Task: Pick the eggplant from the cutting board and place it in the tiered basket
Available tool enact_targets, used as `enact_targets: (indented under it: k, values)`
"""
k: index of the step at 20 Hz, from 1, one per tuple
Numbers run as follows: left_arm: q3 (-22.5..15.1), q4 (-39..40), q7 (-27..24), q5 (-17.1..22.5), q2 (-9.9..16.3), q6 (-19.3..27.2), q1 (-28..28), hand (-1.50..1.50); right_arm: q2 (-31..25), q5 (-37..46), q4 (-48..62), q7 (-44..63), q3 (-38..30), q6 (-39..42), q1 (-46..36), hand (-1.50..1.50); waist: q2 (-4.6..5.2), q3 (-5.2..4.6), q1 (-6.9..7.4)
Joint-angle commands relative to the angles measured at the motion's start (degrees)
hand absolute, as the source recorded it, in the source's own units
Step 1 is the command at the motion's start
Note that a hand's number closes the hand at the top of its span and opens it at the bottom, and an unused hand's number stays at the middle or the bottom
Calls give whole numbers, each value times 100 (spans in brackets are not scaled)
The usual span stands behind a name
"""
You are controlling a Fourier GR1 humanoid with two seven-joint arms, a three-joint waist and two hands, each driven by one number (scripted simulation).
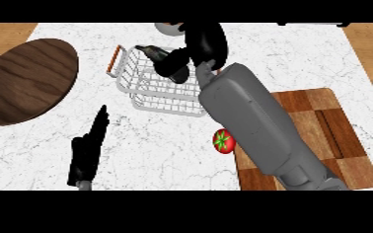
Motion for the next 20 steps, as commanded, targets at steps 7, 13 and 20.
enact_targets:
  k: [7,13,20]
  values:
    - [12,-177,48,-35,-12,35,291,0,0,-1580,154,-1148,-309,-1547,-20,-150,-11,-5,-24]
    - [100,-287,373,-40,-1,123,65,0,-653,-819,-570,-822,-1069,-2186,96,-150,-58,-2,-260]
    - [346,-60,-145,166,163,-107,436,0,-1932,-1194,-2146,-51,-1787,-1543,1404,-150,-91,-3,-401]
